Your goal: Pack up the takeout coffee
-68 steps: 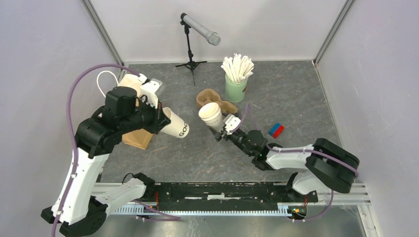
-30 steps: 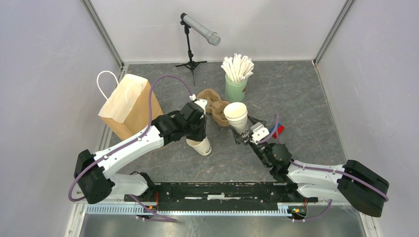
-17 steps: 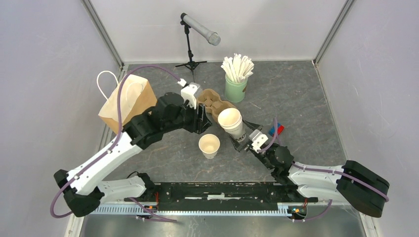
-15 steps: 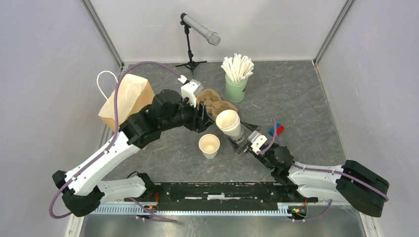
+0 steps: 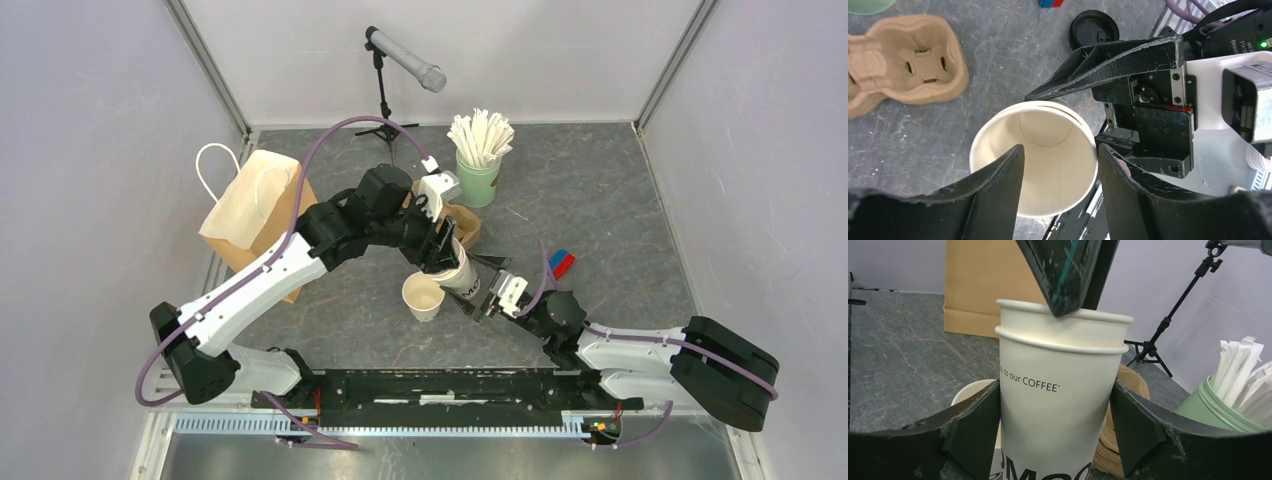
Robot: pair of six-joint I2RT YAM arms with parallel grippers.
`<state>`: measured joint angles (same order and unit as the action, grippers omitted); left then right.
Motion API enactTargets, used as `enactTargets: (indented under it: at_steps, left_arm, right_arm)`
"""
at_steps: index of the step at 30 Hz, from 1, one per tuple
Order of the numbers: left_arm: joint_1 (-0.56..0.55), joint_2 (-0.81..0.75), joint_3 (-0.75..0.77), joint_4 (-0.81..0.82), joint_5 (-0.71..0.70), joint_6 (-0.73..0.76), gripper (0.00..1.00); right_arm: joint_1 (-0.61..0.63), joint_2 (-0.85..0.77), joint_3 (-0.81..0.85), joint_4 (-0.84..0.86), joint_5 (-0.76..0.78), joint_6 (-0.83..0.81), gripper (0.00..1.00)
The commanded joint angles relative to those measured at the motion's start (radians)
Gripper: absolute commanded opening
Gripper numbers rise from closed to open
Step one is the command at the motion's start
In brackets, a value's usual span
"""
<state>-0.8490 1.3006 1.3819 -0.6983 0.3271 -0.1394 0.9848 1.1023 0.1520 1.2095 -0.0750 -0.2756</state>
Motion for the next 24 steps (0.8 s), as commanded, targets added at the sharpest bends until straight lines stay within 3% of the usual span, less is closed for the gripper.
enactTargets:
  at_steps: [1,14,21,24]
  left_arm:
    - [-0.004,0.028,0.024,-0.005,0.056,0.063,0.60]
    - [-0.004,0.053,-0.031,-0.004,0.099,0.064,0.52]
    - [-0.004,0.042,-0.029,-0.004,0.057,0.072,0.24]
    - [-0.003,0.030,-0.030,-0.007,-0.007,0.080,0.18]
  right_arm:
    - [0.004,0.016,0.047,0.033,-0.024,0.013,0.77]
    - [0.004,0.055,0.084,0.004,0.018,0.030,0.76]
    - [0.003,0.056,0.089,-0.007,0.025,0.038,0.77]
    - [0.004,0.049,0.091,-0.026,0.054,0.051,0.85]
